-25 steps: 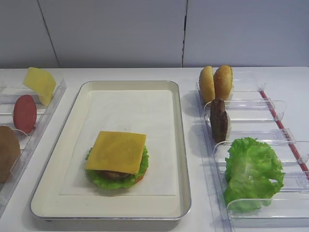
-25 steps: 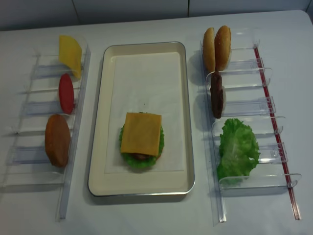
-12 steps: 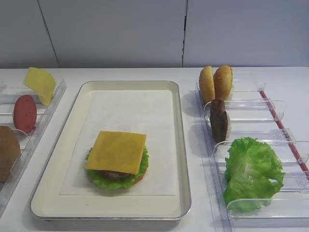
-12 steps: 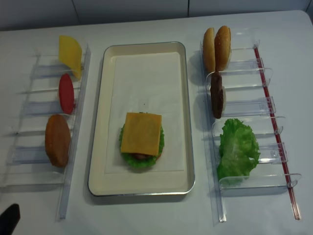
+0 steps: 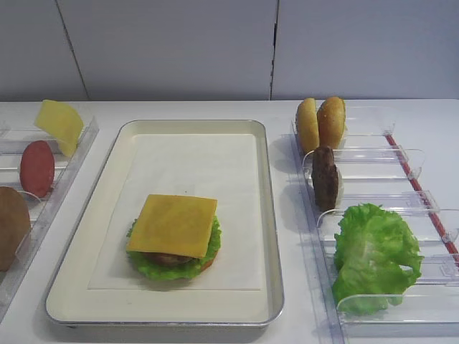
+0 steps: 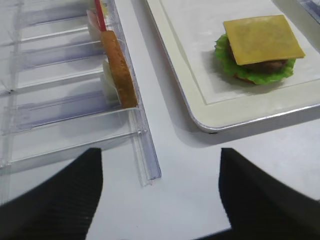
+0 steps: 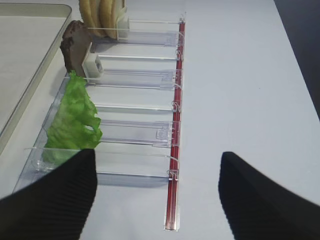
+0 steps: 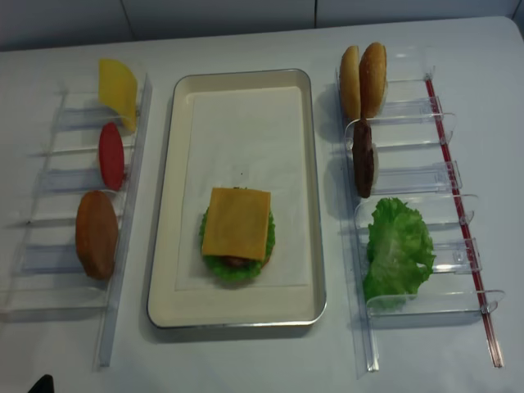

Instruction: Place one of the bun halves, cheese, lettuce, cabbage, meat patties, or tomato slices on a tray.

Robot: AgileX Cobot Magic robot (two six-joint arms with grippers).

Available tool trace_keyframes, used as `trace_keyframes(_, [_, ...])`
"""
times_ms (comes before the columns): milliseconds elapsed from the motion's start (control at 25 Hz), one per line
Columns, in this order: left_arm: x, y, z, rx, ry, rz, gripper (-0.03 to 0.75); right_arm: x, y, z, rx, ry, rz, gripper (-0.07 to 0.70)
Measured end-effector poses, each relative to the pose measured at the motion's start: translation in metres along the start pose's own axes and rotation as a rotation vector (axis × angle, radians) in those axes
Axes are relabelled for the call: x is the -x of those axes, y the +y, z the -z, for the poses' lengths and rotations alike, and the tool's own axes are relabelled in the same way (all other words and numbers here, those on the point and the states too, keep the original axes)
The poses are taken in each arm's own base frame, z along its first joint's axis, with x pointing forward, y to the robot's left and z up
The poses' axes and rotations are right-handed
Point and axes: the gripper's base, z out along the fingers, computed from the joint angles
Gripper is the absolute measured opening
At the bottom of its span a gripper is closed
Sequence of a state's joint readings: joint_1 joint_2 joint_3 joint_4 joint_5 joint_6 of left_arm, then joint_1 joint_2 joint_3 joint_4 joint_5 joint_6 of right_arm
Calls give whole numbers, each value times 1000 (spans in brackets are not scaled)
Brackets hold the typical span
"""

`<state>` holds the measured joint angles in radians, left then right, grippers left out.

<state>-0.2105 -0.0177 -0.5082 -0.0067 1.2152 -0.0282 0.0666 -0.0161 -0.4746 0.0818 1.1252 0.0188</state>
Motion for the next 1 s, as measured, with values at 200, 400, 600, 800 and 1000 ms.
trace_keyframes(200, [-2, 0, -4, 0, 4, -33, 464, 0, 0, 0, 0, 0, 0, 545])
trace_keyframes(400, [-1, 0, -4, 0, -2, -44, 461, 0, 0, 0, 0, 0, 0, 545])
trace_keyframes(600, [-1, 1, -4, 6, -2, -46, 454, 0, 0, 0, 0, 0, 0, 545])
trace_keyframes(800, [-1, 1, -4, 6, -2, -46, 452, 0, 0, 0, 0, 0, 0, 545])
trace_keyframes(1000, [-1, 1, -4, 6, -2, -46, 450, 0, 0, 0, 0, 0, 0, 545])
